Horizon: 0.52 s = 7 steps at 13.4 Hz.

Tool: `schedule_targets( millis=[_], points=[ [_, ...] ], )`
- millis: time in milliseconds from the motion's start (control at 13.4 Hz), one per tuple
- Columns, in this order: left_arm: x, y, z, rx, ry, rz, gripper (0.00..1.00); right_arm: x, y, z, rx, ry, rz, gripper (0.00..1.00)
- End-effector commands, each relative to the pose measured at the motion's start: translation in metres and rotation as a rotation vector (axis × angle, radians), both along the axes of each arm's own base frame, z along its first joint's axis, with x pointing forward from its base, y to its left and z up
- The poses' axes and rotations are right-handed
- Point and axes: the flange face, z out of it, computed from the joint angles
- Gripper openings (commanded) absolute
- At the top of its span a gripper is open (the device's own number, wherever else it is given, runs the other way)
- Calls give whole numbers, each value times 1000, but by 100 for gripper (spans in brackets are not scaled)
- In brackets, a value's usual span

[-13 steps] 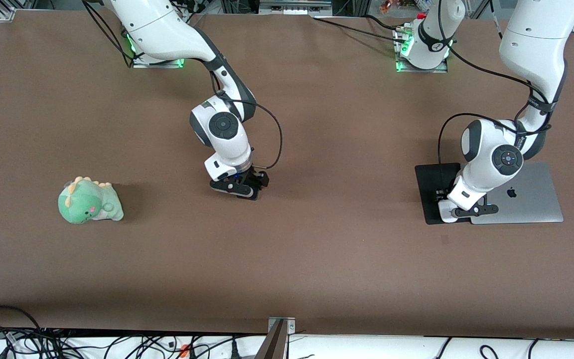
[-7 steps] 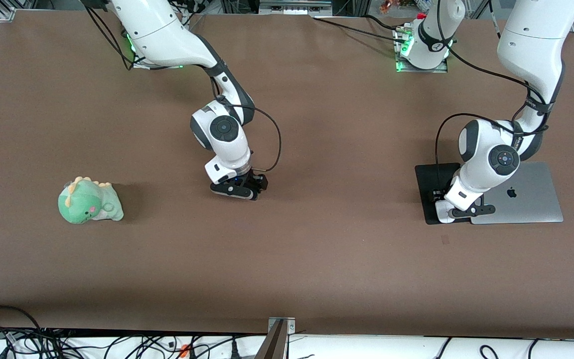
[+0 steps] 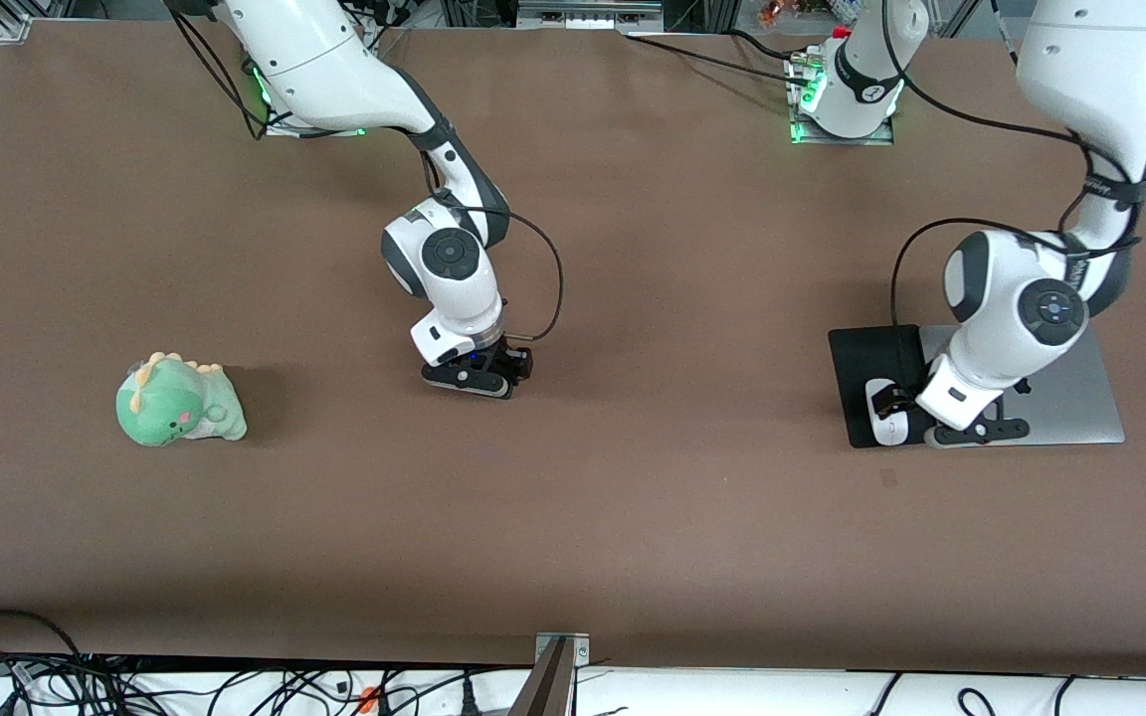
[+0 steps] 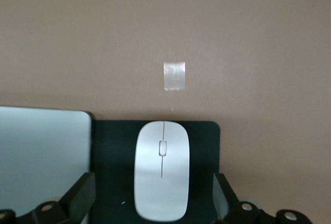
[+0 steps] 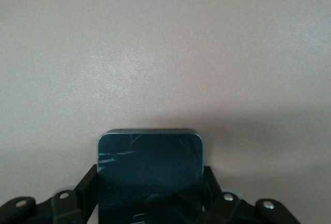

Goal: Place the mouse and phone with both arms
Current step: 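Grasp the black phone with the right gripper while the left gripper releases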

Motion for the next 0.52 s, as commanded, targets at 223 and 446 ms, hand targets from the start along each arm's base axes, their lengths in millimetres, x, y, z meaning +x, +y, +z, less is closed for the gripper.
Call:
schedule_targets(
  millis=[223,446],
  points=[
    [3,18,153,28,-20,-34,100,24,-12,9,-87,41,45,0],
    [-3,17,225,-13,28,-7,100,45,-28,34,-139,102,96,0]
  ],
)
